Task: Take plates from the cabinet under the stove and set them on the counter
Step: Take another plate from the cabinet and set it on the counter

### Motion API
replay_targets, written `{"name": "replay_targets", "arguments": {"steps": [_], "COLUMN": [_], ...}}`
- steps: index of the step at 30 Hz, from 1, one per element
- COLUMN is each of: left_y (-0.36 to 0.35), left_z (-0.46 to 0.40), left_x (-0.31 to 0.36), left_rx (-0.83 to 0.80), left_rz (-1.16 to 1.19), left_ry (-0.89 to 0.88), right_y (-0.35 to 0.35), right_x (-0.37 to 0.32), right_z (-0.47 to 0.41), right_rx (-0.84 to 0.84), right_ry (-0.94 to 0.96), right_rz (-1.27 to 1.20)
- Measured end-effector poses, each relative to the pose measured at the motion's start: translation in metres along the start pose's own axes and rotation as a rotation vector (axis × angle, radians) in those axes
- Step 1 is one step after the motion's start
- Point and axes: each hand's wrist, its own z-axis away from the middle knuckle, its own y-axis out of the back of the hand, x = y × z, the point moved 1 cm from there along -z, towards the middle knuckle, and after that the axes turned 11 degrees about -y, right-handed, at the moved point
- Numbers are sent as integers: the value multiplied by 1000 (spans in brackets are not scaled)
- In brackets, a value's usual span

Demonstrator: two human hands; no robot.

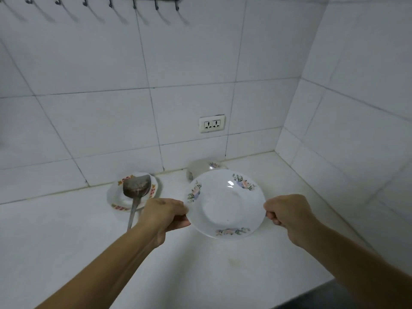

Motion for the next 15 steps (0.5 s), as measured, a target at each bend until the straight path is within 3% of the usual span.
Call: {"name": "replay_targets", "arguments": {"steps": [15], "left_y": [-39], "left_z": [-200], "left_x": [-52], "left_rx": [146], "left_rz": [-72], "left_ry": [126], "right_y": [-104], "right_x": [-32], "right_z": [-211], "right_rx": [12], "right_ry": [-38], "right_rz": [133]}}
